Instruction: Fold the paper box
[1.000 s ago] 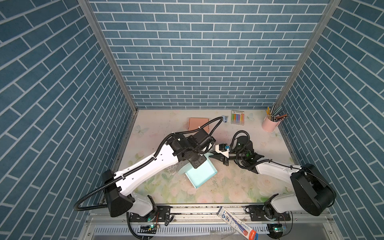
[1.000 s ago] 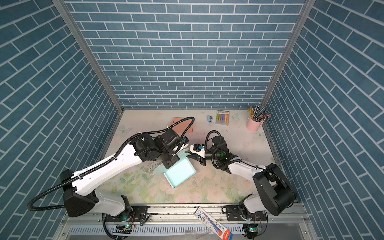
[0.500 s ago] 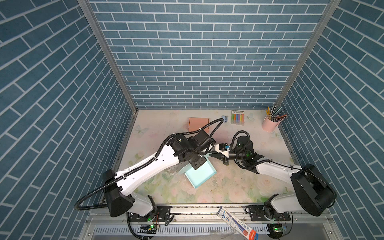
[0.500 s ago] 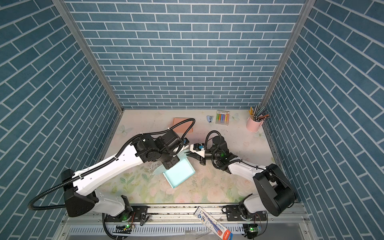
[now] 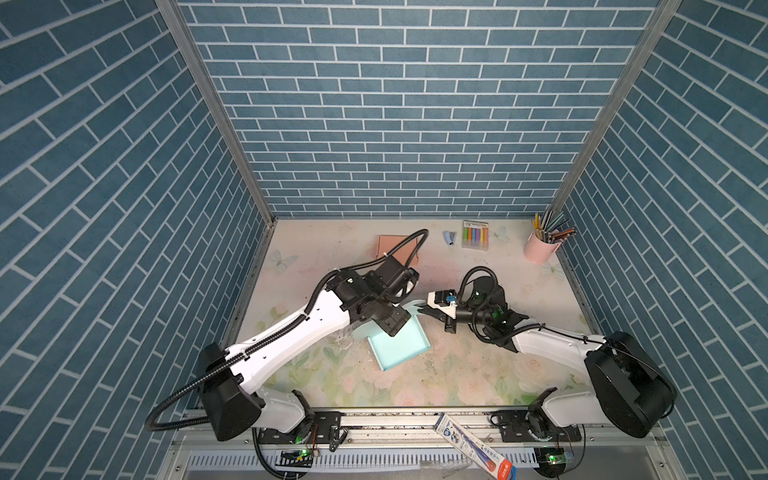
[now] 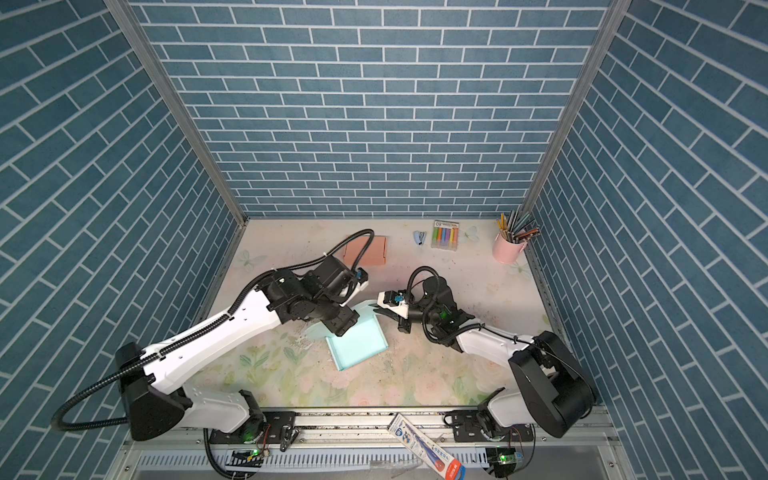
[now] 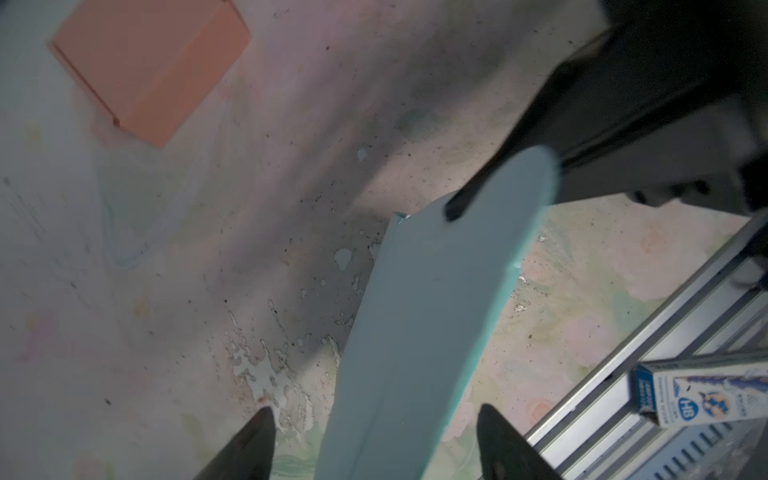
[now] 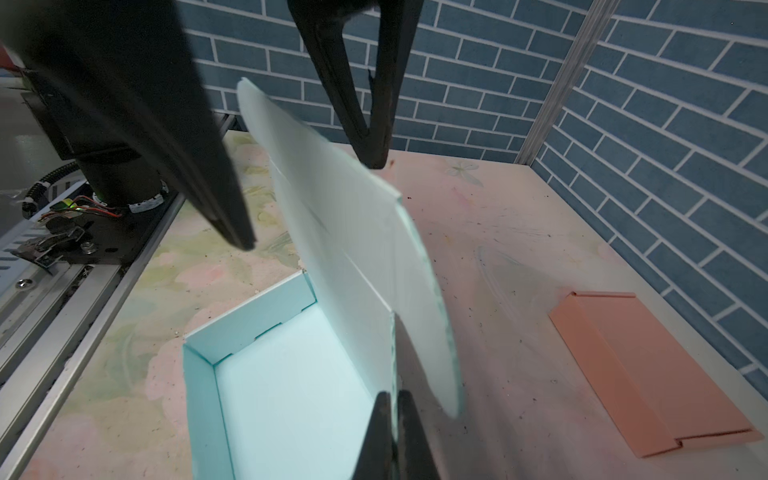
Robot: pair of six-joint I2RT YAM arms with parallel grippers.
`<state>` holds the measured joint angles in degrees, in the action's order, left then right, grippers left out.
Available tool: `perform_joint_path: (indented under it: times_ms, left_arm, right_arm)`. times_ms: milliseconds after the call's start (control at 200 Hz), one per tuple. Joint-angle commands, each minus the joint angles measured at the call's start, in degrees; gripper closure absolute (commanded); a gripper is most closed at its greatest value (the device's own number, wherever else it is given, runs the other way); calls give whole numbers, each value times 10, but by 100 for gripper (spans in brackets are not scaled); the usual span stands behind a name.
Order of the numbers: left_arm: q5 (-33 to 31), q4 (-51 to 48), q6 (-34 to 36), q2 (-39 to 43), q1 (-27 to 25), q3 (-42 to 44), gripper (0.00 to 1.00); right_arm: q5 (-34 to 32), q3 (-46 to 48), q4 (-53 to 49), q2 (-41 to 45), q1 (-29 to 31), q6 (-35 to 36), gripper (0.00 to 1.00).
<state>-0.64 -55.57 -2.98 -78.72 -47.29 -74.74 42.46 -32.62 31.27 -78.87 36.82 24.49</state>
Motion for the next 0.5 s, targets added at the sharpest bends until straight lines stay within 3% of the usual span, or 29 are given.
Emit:
perform_joint_path:
  times_ms: [0, 75, 235, 500]
  left_arm:
    - [88, 117, -46, 86, 58, 76, 12]
    - [127, 170, -57, 133, 84, 121, 12]
    - [146, 269, -86, 179, 105, 224, 12]
    - [158, 414, -100, 185, 115, 303, 12]
  right_arm:
    - [-27, 18, -2, 27, -4, 16, 100]
    - [-44, 22, -2, 24, -5, 13, 100]
    - [-54, 27, -7, 28, -19, 8, 100]
    - [-76, 26, -13, 24, -49, -11, 100]
